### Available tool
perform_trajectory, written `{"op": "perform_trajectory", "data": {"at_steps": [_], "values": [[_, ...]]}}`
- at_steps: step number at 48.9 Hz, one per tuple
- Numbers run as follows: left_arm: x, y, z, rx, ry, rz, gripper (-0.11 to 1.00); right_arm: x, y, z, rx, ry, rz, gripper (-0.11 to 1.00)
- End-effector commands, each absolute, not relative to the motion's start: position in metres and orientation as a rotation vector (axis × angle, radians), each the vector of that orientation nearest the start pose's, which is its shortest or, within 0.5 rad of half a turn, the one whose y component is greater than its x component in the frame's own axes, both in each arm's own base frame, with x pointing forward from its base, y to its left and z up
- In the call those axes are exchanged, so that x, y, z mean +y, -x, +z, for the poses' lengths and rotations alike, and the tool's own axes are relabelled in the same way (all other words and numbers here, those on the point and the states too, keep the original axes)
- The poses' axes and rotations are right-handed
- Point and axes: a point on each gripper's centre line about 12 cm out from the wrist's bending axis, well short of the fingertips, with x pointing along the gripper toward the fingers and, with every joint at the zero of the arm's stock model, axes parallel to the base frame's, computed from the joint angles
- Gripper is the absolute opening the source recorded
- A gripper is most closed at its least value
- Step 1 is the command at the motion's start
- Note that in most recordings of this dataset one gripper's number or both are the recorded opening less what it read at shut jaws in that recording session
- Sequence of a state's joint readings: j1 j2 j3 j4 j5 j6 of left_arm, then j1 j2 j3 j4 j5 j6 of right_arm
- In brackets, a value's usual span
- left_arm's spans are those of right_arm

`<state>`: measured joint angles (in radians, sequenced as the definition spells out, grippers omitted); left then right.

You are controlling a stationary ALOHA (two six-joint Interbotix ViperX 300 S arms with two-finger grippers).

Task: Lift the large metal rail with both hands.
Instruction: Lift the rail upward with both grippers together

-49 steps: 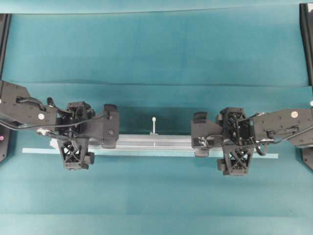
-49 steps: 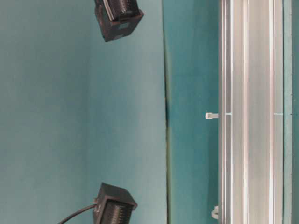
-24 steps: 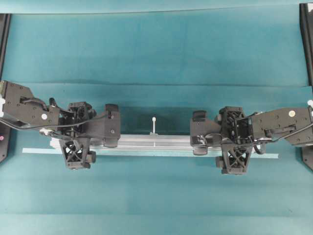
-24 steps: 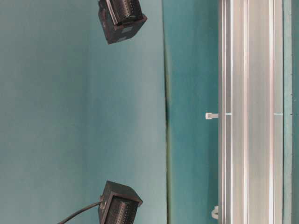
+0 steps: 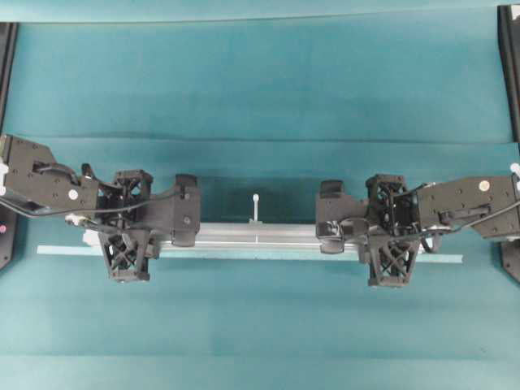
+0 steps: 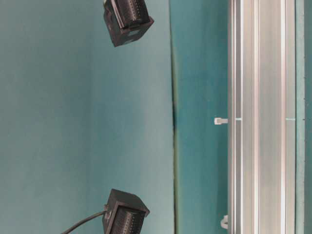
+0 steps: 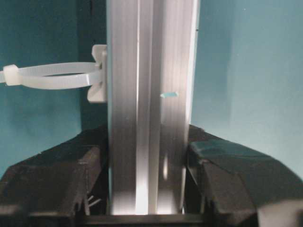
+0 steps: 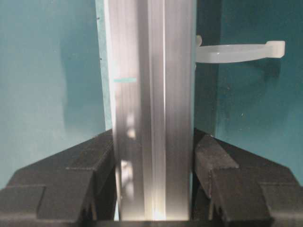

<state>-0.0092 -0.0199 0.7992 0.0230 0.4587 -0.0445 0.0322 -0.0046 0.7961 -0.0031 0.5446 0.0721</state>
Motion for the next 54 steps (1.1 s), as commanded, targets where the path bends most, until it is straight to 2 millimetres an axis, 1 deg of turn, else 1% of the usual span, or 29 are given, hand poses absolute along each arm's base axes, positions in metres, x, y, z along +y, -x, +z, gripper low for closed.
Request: {"op": "perform_trajectory", "data": {"at_steps": [1, 17, 20, 24, 29, 39, 44, 47, 48, 54], "values": [[-0.002, -0.31, 0.111, 1.208, 0.006, 0.014, 0.36, 0.012, -0.298, 0.098, 1.339, -0.043, -0.019, 0.39], [-0.002, -0.31, 0.112, 1.207, 0.007, 0.015, 0.36, 0.012, -0.298, 0.099, 1.34, -0.054, -0.02, 0.39], [-0.002, -0.311, 0.116, 1.198, 0.007, 0.016, 0.36, 0.013, -0.299, 0.102, 1.331, -0.067, -0.022, 0.39], [-0.001, -0.313, 0.127, 1.178, 0.009, 0.017, 0.36, 0.014, -0.301, 0.109, 1.32, -0.069, -0.018, 0.39], [-0.001, -0.312, 0.142, 1.176, 0.01, 0.019, 0.36, 0.015, -0.304, 0.124, 1.316, -0.067, -0.014, 0.39], [-0.001, -0.305, 0.174, 1.204, 0.01, 0.024, 0.36, 0.015, -0.305, 0.163, 1.327, -0.064, -0.008, 0.39], [-0.001, -0.301, 0.193, 1.202, 0.01, 0.026, 0.36, 0.015, -0.304, 0.184, 1.321, -0.068, -0.007, 0.39], [-0.001, -0.299, 0.208, 1.199, 0.015, 0.029, 0.36, 0.016, -0.303, 0.198, 1.318, -0.074, -0.005, 0.39], [-0.001, -0.298, 0.212, 1.2, 0.016, 0.031, 0.36, 0.016, -0.303, 0.205, 1.315, -0.078, -0.003, 0.39], [-0.001, -0.295, 0.236, 1.205, 0.017, 0.033, 0.36, 0.019, -0.3, 0.232, 1.32, -0.105, 0.009, 0.39]]}}
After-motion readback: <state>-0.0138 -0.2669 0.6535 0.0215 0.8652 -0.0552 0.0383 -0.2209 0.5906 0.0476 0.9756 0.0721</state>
